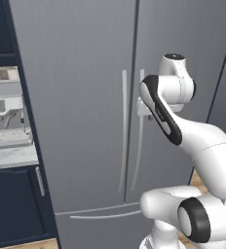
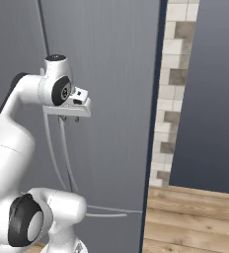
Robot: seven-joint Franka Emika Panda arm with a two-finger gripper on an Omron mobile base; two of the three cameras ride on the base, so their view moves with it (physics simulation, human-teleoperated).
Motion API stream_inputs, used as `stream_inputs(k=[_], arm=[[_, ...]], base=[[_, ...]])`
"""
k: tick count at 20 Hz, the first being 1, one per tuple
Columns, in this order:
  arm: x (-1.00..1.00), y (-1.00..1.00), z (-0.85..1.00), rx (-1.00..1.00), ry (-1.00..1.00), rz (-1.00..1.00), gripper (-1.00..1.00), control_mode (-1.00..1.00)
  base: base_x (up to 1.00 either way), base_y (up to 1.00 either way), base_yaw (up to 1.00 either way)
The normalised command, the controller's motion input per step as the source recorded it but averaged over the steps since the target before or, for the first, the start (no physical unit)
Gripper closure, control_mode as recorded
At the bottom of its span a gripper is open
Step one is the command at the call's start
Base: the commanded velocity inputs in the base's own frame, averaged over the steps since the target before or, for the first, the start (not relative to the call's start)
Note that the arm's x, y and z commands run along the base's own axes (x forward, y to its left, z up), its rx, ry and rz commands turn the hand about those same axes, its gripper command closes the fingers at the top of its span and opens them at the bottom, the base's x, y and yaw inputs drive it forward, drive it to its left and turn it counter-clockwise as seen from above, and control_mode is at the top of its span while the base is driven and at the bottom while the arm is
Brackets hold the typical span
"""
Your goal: Take the lemon wedge from the fridge and place it on the plate with fish on the dining counter.
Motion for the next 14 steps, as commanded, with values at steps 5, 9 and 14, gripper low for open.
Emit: stream_inputs(k=[5, 9, 14], arm=[[-0.04, 0.0, 0.0, 0.0, 0.0, 0.0, -1.0, -1.0], [0.0, 0.02, 0.0, 0.0, 0.0, 0.0, -1.0, -1.0], [-0.03, 0.39, 0.0, -0.02, 0.0, 0.0, -1.0, -1.0]], base=[[0.0, 0.0, 0.0], [0.0, 0.0, 0.0], [0.0, 0.0, 0.0]])
